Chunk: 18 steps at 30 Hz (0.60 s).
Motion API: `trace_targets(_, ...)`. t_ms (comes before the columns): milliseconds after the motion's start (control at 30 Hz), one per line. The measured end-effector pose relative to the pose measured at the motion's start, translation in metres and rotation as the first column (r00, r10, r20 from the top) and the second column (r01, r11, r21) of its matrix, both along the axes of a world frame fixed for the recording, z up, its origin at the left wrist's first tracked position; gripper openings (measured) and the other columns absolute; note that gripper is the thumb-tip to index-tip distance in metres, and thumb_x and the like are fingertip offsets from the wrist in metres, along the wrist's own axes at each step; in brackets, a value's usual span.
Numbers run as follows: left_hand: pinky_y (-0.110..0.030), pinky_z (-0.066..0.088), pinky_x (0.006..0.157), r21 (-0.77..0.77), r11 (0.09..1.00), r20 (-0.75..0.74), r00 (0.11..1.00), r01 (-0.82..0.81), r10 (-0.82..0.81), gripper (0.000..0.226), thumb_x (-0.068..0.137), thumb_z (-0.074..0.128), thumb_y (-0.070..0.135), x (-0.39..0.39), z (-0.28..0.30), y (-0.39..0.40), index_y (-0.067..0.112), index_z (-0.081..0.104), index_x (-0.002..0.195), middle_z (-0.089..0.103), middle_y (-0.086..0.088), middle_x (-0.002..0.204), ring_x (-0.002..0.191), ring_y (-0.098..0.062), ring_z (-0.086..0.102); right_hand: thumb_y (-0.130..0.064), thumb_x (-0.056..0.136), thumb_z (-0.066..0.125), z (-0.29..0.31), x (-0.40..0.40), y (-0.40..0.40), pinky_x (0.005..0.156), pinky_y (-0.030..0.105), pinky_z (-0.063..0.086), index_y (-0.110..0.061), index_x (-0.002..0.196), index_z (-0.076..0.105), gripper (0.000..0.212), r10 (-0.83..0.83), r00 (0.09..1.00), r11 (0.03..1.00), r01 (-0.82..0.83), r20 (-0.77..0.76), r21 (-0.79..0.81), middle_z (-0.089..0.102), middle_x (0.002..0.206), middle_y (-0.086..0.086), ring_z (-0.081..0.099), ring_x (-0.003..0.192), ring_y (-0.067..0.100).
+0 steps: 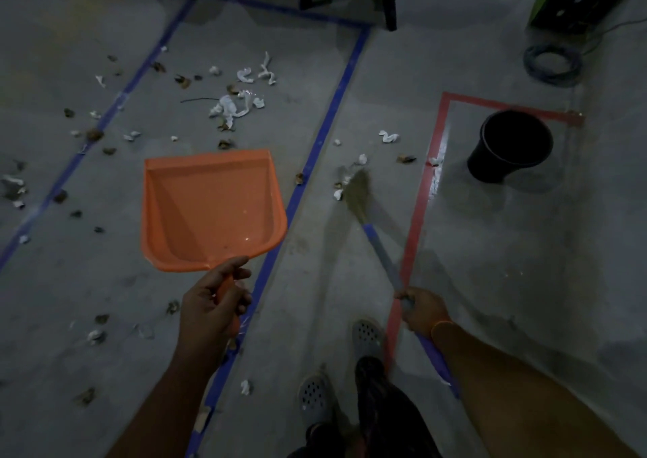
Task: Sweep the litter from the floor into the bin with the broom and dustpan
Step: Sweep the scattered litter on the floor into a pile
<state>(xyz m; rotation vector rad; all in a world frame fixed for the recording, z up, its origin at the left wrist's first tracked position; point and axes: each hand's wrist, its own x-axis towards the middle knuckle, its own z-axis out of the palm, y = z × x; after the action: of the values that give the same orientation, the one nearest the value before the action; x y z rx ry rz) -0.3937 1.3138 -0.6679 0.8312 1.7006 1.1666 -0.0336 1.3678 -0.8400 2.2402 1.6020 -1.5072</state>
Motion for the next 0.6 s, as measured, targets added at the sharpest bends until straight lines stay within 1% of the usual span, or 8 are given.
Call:
trace_targets(67, -0.025, 0.049, 0.056, 0.009, 1.000, -0.004, 1.000, -0.015, 0.015, 0.036, 0.097, 0.051, -0.009, 0.004, 0.001, 0.015, 0.010, 0.067, 0.123, 0.068, -0.016, 0.107, 0.069, -0.022, 0.060, -0.002, 0.077, 0.068, -0.001, -0.017, 0.024, 0.065, 0.031, 0.060, -0.027, 0.104, 0.068, 0.037, 0.153, 0.988, 0.988, -0.153, -0.037, -0.009, 0.068, 0.102, 0.008, 0.069, 0.072, 0.023)
trace_targets(167, -0.025, 0.048, 0.056, 0.023, 0.999, 0.006, 0.999, -0.043, 0.043, 0.033, 0.095, 0.055, -0.004, 0.009, 0.002, 0.036, 0.009, 0.067, 0.123, 0.067, -0.017, 0.108, 0.068, -0.021, 0.059, -0.002, 0.077, 0.068, 0.005, -0.040, 0.062, 0.060, 0.032, 0.061, -0.025, 0.109, 0.070, 0.040, 0.299, 0.944, 0.952, -0.304, -0.137, -0.021, 0.067, 0.102, 0.007, 0.070, 0.067, 0.022)
trace_targets(300, -0.025, 0.049, 0.057, 0.019, 0.998, 0.022, 0.998, -0.060, 0.059, 0.035, 0.098, 0.050, -0.008, 0.019, 0.007, 0.060, 0.009, 0.066, 0.125, 0.068, -0.015, 0.108, 0.070, -0.020, 0.060, 0.002, 0.081, 0.066, 0.014, -0.045, 0.091, 0.050, 0.015, 0.052, -0.021, 0.118, 0.069, 0.043, 0.357, 0.911, 0.932, -0.363, -0.205, 0.009, 0.065, 0.099, 0.005, 0.065, 0.061, 0.011)
trace_targets(367, -0.025, 0.049, 0.057, 0.027, 0.998, 0.023, 0.998, -0.064, 0.064, 0.035, 0.098, 0.051, -0.008, 0.023, 0.010, 0.070, 0.009, 0.066, 0.125, 0.068, -0.015, 0.107, 0.071, -0.021, 0.060, 0.001, 0.082, 0.065, 0.012, -0.034, 0.096, 0.054, 0.018, 0.055, -0.025, 0.116, 0.070, 0.043, 0.337, 0.915, 0.941, -0.336, -0.220, 0.040, 0.066, 0.101, 0.005, 0.066, 0.064, 0.013)
trace_targets(433, -0.026, 0.050, 0.057, 0.035, 0.998, 0.014, 0.998, -0.056, 0.055, 0.035, 0.098, 0.050, -0.009, 0.027, 0.012, 0.078, 0.008, 0.066, 0.125, 0.068, -0.015, 0.107, 0.071, -0.021, 0.060, 0.002, 0.080, 0.064, 0.010, -0.017, 0.099, 0.060, 0.028, 0.060, -0.029, 0.111, 0.070, 0.044, 0.263, 0.939, 0.965, -0.253, -0.220, 0.071, 0.068, 0.097, 0.007, 0.068, 0.067, 0.018)
trace_targets(467, -0.026, 0.049, 0.057, 0.033, 0.998, 0.012, 0.999, -0.054, 0.053, 0.036, 0.098, 0.050, -0.009, 0.029, 0.012, 0.082, 0.007, 0.066, 0.125, 0.068, -0.015, 0.107, 0.070, -0.021, 0.060, 0.004, 0.079, 0.063, 0.010, -0.006, 0.100, 0.060, 0.028, 0.060, -0.029, 0.108, 0.070, 0.044, 0.216, 0.955, 0.975, -0.202, -0.203, 0.088, 0.069, 0.093, 0.007, 0.067, 0.065, 0.018)
trace_targets(533, -0.025, 0.049, 0.057, 0.030, 0.999, 0.012, 0.999, -0.045, 0.044, 0.037, 0.097, 0.050, -0.010, 0.032, 0.012, 0.090, 0.008, 0.066, 0.124, 0.068, -0.015, 0.106, 0.069, -0.019, 0.059, 0.004, 0.078, 0.063, 0.012, 0.017, 0.104, 0.056, 0.025, 0.056, -0.035, 0.103, 0.069, 0.047, 0.135, 0.982, 0.985, -0.119, -0.131, 0.122, 0.069, 0.086, 0.005, 0.065, 0.062, 0.016)
trace_targets(600, -0.025, 0.049, 0.057, 0.022, 0.999, 0.016, 0.999, -0.036, 0.036, 0.037, 0.097, 0.051, -0.009, 0.035, 0.011, 0.096, 0.011, 0.067, 0.123, 0.068, -0.014, 0.105, 0.068, -0.018, 0.059, 0.001, 0.074, 0.067, 0.013, 0.041, 0.109, 0.060, 0.027, 0.055, -0.045, 0.097, 0.065, 0.051, 0.041, 0.998, 0.988, -0.035, -0.039, 0.150, 0.069, 0.083, 0.004, 0.066, 0.061, 0.019)
